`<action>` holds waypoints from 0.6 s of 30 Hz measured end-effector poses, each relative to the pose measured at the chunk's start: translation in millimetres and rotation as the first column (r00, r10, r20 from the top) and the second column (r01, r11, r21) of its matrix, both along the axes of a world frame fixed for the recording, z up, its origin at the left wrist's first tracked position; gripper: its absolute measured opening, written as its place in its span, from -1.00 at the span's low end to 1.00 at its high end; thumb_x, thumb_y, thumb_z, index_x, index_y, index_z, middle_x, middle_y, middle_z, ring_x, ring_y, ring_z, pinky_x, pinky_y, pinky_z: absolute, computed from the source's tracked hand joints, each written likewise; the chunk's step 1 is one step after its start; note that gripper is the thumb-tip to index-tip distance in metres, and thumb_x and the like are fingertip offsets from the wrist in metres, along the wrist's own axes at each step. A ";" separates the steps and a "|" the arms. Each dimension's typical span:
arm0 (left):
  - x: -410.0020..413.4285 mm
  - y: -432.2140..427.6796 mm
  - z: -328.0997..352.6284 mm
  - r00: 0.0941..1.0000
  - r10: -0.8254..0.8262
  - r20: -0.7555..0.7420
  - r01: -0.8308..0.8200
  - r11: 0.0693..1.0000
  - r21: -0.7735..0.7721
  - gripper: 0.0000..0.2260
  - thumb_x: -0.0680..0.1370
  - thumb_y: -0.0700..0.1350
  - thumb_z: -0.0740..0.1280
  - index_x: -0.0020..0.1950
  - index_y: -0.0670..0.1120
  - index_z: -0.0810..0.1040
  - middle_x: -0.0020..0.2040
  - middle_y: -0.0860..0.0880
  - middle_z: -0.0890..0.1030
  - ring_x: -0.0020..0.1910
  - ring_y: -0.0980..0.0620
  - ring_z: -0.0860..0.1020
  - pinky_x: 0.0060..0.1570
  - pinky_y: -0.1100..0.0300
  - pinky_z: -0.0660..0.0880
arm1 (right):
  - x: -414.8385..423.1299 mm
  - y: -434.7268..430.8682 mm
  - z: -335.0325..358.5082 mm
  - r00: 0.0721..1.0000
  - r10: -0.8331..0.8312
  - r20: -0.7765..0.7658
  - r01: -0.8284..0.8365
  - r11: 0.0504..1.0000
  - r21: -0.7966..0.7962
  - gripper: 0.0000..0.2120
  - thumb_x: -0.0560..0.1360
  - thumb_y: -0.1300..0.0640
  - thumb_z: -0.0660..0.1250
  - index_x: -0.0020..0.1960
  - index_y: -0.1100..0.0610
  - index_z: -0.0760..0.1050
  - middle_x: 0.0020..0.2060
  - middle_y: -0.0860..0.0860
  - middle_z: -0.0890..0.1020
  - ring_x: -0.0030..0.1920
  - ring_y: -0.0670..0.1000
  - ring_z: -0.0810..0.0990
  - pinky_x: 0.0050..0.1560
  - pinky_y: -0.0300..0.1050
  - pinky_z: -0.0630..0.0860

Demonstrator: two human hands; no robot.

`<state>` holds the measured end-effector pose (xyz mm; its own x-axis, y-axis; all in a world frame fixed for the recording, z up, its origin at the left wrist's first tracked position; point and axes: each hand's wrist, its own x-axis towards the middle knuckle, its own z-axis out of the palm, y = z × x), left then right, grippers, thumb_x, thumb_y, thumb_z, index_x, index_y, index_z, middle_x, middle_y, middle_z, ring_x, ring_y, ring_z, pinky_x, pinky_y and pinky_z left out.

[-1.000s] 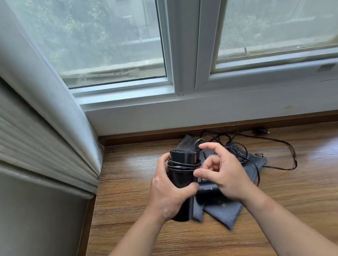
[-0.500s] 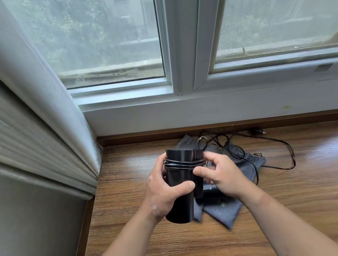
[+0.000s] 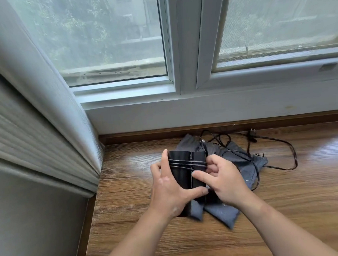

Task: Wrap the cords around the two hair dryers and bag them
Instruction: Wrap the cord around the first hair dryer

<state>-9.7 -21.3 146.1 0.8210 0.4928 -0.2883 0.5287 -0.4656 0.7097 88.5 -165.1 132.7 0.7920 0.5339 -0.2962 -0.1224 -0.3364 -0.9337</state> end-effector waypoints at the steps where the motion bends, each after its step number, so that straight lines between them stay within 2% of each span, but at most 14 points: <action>1: 0.9 4.9 0.7 1.000 -0.011 -0.018 0.010 1.000 -0.019 0.33 0.15 0.28 0.68 0.68 0.14 -0.12 0.27 0.12 0.18 0.23 0.16 0.32 0.27 0.31 0.30 | 1.3 -3.7 2.5 0.999 0.047 -0.021 -0.046 0.998 0.035 -0.80 0.48 0.20 0.53 0.04 0.14 0.57 -0.19 -0.04 0.77 -0.21 -0.13 0.73 -0.19 -0.24 0.61; 2: 1.8 8.7 1.3 0.999 -0.024 -0.027 0.023 0.999 -0.035 0.33 0.16 0.26 0.69 0.68 0.14 -0.12 0.29 0.12 0.20 0.26 0.18 0.30 0.28 0.32 0.27 | 2.2 -6.3 4.1 0.998 0.066 -0.015 -0.065 0.997 0.047 -0.84 0.50 0.24 0.50 0.03 0.16 0.58 -0.24 -0.05 0.76 -0.30 -0.19 0.69 -0.26 -0.34 0.53; 4: 2.3 11.5 1.5 1.000 -0.029 -0.006 0.029 0.998 -0.049 0.31 0.20 0.21 0.69 0.69 0.15 -0.13 0.31 0.12 0.24 0.31 0.17 0.32 0.29 0.33 0.25 | 1.2 -7.1 6.4 0.999 0.007 0.036 -0.009 0.999 0.050 -0.91 0.52 0.22 0.49 -0.01 0.15 0.60 -0.31 -0.07 0.73 -0.39 -0.22 0.62 -0.34 -0.39 0.46; 7: 3.2 3.6 1.2 0.999 -0.017 0.052 0.020 0.997 -0.069 0.30 0.25 0.18 0.67 0.69 0.14 -0.20 0.41 0.08 0.32 0.37 0.11 0.36 0.29 0.31 0.30 | -6.0 0.9 9.5 0.977 -0.134 0.164 0.130 0.991 0.031 -0.89 0.47 0.11 0.54 -0.04 0.07 0.65 -0.28 -0.04 0.76 -0.29 -0.13 0.72 -0.27 -0.29 0.58; 10: 3.3 -6.6 1.2 0.996 -0.003 0.089 0.011 0.995 -0.095 0.36 0.19 0.26 0.67 0.67 0.18 -0.26 0.49 0.03 0.33 0.42 0.07 0.38 0.39 0.17 0.42 | -15.7 9.2 13.3 0.966 -0.191 0.175 0.187 0.981 0.041 -0.83 0.41 0.08 0.60 -0.10 0.06 0.62 -0.32 0.01 0.74 -0.32 -0.05 0.72 -0.32 -0.21 0.62; 12: 3.3 -5.6 1.4 0.995 0.013 0.102 -0.005 0.997 -0.081 0.32 0.18 0.26 0.64 0.66 0.22 -0.24 0.46 0.03 0.38 0.39 0.05 0.43 0.37 0.09 0.48 | -14.7 8.5 13.1 0.978 -0.157 0.138 0.150 0.987 0.057 -0.80 0.39 0.11 0.62 -0.11 0.08 0.61 -0.31 0.02 0.74 -0.31 -0.04 0.72 -0.32 -0.18 0.62; 15: 0.9 3.2 2.1 0.994 -0.006 0.110 0.016 0.996 -0.092 0.23 0.20 0.26 0.58 0.63 0.29 -0.19 0.40 0.05 0.48 0.32 0.06 0.51 0.29 0.13 0.53 | -3.0 1.1 13.3 0.997 -0.020 0.068 0.011 0.991 0.130 -0.77 0.38 0.22 0.61 -0.05 0.10 0.61 -0.24 0.06 0.75 -0.23 0.07 0.74 -0.18 -0.05 0.68; 16: -0.4 6.5 2.6 0.993 -0.014 0.114 0.027 0.993 -0.113 0.20 0.20 0.25 0.57 0.63 0.30 -0.16 0.39 0.05 0.51 0.31 0.06 0.52 0.26 0.17 0.52 | 1.5 -1.6 13.9 0.998 0.026 0.055 -0.034 0.987 0.158 -0.76 0.39 0.26 0.59 -0.03 0.09 0.60 -0.23 0.07 0.75 -0.22 0.08 0.74 -0.14 -0.05 0.68; 18: -3.0 10.4 4.5 0.991 -0.035 0.126 0.055 0.986 -0.157 0.17 0.22 0.22 0.57 0.63 0.31 -0.12 0.38 0.07 0.53 0.31 0.09 0.53 0.22 0.23 0.51 | 9.4 -6.9 13.6 0.994 0.098 0.042 -0.104 0.973 0.205 -0.74 0.42 0.33 0.54 0.00 0.07 0.58 -0.29 0.03 0.74 -0.30 -0.06 0.68 -0.20 -0.20 0.60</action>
<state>-12.7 -10.9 150.6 0.8754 0.4099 -0.2563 0.4142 -0.3624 0.8349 97.9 -172.0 146.4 0.7379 0.6588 -0.1465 -0.0669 -0.1446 -0.9872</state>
